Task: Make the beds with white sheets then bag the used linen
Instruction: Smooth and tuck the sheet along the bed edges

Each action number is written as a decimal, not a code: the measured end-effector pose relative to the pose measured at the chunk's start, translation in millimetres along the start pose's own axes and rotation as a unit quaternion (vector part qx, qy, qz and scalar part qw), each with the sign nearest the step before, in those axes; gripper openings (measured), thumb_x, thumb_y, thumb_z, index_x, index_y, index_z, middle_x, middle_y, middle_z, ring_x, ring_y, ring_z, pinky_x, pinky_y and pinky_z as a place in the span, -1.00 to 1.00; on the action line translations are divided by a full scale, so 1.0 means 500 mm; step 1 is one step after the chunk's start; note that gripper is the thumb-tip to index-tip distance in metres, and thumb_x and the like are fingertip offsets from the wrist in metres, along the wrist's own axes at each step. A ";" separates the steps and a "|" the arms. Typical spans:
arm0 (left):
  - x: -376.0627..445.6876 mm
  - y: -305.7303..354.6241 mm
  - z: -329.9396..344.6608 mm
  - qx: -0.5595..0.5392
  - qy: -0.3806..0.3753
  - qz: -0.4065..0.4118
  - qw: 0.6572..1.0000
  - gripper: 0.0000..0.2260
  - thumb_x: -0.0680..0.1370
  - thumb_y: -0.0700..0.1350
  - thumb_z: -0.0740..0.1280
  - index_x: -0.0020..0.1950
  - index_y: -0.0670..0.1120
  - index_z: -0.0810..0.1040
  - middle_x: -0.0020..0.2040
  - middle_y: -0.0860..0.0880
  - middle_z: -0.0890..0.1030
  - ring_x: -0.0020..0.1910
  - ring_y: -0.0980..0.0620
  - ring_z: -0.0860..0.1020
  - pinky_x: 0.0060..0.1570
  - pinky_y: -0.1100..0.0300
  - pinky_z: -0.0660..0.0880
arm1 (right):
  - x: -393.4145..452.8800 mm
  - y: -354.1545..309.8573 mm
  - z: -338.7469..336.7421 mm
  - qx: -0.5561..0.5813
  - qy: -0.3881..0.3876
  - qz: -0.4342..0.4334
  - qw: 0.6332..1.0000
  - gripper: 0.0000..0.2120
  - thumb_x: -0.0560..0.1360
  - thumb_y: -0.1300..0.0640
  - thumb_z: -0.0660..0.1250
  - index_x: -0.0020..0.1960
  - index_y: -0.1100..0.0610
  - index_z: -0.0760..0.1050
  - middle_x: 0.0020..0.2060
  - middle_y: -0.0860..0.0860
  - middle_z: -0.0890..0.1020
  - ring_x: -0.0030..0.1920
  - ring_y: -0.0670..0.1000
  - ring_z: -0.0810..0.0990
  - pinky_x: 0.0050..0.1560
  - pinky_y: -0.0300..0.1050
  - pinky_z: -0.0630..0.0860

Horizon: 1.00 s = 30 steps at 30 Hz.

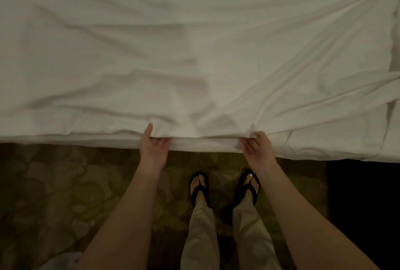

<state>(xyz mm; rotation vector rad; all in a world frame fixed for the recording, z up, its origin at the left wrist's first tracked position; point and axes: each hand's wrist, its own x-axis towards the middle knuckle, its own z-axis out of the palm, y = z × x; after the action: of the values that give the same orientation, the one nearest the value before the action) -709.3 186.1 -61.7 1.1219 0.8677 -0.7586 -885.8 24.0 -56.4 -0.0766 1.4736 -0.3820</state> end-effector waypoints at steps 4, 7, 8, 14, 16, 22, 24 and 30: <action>0.028 0.035 0.051 -0.011 0.002 0.013 1.000 -0.67 0.52 -0.07 0.42 0.27 -0.11 0.54 0.10 -0.08 0.65 0.03 -0.06 0.63 -0.08 0.06 0.61 | -0.011 -0.030 0.080 0.018 -0.073 -0.010 0.997 -0.57 0.42 0.16 0.47 0.25 0.19 0.47 0.13 0.14 0.59 0.10 0.13 0.61 0.08 0.02 0.60; 0.032 0.035 0.043 -0.001 0.065 0.021 0.998 -0.61 0.49 -0.21 0.45 0.30 -0.17 0.51 0.16 -0.12 0.62 -0.04 -0.03 0.63 -0.27 0.14 0.63 | 0.002 -0.013 0.094 0.024 0.042 -0.053 0.997 -0.49 0.36 0.34 0.49 0.27 0.28 0.41 0.14 0.17 0.57 0.00 0.13 0.61 0.03 0.06 0.61; 0.028 0.031 0.030 0.008 0.070 0.021 0.997 -0.61 0.50 -0.24 0.42 0.32 -0.19 0.49 0.19 -0.14 0.60 -0.04 -0.03 0.62 -0.28 0.15 0.62 | 0.004 -0.003 0.083 0.021 0.070 -0.052 0.996 -0.55 0.38 0.36 0.45 0.23 0.29 0.42 0.16 0.18 0.55 -0.02 0.11 0.59 0.06 0.03 0.60; 0.024 0.079 -0.020 0.000 0.050 0.018 0.999 -0.94 0.59 -0.24 0.27 0.03 -0.16 0.51 0.08 -0.11 0.58 -0.09 -0.03 0.58 0.14 0.06 0.54 | -0.012 0.088 0.077 0.005 -0.016 0.009 1.000 -0.79 0.48 0.19 0.41 0.08 0.21 0.50 0.15 0.16 0.59 0.01 0.07 0.61 -0.09 -0.12 0.57; 0.037 0.126 -0.010 -0.054 0.033 0.035 0.997 -0.87 0.62 -0.15 0.23 0.10 -0.13 0.52 0.02 -0.09 0.59 -0.04 -0.06 0.58 0.22 0.03 0.49 | -0.028 0.123 0.137 -0.009 -0.076 0.028 0.997 -0.55 0.44 0.09 0.46 0.27 0.19 0.45 0.16 0.14 0.58 0.11 0.12 0.59 -0.01 -0.04 0.59; 0.078 0.221 -0.050 -0.021 0.085 0.056 0.995 -0.71 0.55 -0.24 0.25 0.27 -0.19 0.46 0.13 -0.15 0.57 -0.06 -0.07 0.60 -0.31 0.11 0.62 | -0.070 0.203 0.271 -0.002 0.035 -0.017 0.999 -0.64 0.38 0.27 0.48 0.10 0.22 0.42 -0.07 0.08 0.57 -0.12 0.07 0.59 -0.07 -0.04 0.62; 0.074 0.213 -0.097 -0.011 0.123 0.051 0.991 -0.76 0.53 -0.32 0.24 0.20 -0.23 0.46 0.04 -0.14 0.59 -0.07 -0.06 0.60 -0.25 0.16 0.59 | -0.069 0.241 0.234 -0.010 0.064 -0.009 0.998 -0.77 0.43 0.31 0.42 0.06 0.24 0.47 0.01 0.13 0.60 -0.07 0.07 0.61 -0.07 -0.11 0.60; 0.091 0.263 -0.097 -0.050 -0.009 0.032 0.998 -0.69 0.61 -0.03 0.27 0.30 -0.14 0.49 0.17 -0.10 0.61 0.06 -0.09 0.60 0.01 0.05 0.58 | -0.086 0.290 0.250 0.038 -0.073 0.037 0.996 -0.65 0.47 0.15 0.44 0.21 0.21 0.50 0.15 0.15 0.61 0.13 0.13 0.60 0.23 0.00 0.51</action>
<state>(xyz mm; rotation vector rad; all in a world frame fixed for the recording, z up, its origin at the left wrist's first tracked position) -584.4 263.7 -54.0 1.0487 0.8410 -0.6647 -735.9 149.8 -42.9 0.0110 1.3121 -0.3645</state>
